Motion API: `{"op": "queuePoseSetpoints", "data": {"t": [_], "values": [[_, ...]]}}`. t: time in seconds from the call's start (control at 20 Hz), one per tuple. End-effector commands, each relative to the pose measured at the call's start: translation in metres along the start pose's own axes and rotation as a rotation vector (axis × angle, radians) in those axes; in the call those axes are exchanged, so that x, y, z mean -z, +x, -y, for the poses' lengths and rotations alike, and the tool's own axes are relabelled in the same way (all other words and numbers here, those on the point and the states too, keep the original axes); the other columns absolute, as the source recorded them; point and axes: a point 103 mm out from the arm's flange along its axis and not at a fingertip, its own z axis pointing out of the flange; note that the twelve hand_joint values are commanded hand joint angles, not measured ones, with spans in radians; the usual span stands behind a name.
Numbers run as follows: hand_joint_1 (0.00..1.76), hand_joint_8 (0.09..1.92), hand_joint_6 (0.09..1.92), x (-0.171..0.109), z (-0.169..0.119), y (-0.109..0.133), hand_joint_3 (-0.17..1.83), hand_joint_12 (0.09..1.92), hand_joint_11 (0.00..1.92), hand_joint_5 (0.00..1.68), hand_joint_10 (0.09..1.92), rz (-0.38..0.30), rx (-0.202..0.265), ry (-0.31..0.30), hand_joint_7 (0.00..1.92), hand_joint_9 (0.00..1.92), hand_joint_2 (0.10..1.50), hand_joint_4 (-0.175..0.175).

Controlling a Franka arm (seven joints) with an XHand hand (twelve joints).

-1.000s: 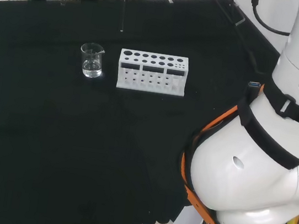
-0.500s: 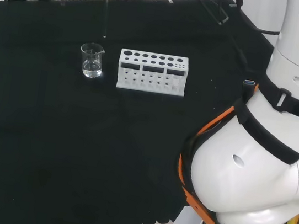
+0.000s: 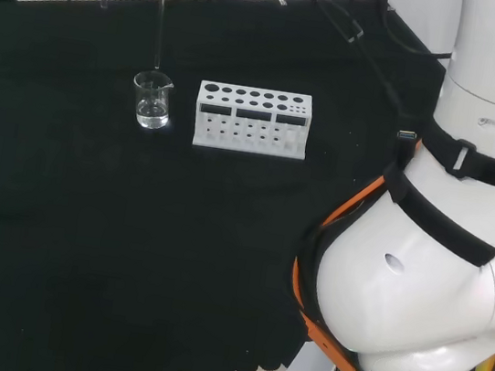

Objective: Stir in the beaker to the left of the white test tube rack with the glass rod.

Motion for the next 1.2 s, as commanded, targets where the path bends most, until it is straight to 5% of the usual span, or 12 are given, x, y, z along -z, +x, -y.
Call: {"op": "queuePoseSetpoints", "data": {"t": [0.05, 1.2], "values": [[1.32, 0.98, 0.78, -0.010, -0.010, 0.001, 0.86, 1.06, 1.40, 1.12, 0.92, -0.019, 0.019, 0.005, 1.30, 1.60, 0.58, -0.175], [1.32, 0.98, 0.79, -0.056, -0.033, -0.023, 0.87, 1.07, 1.40, 1.12, 0.93, -0.050, 0.022, 0.068, 1.30, 1.60, 0.58, -0.175]]}}
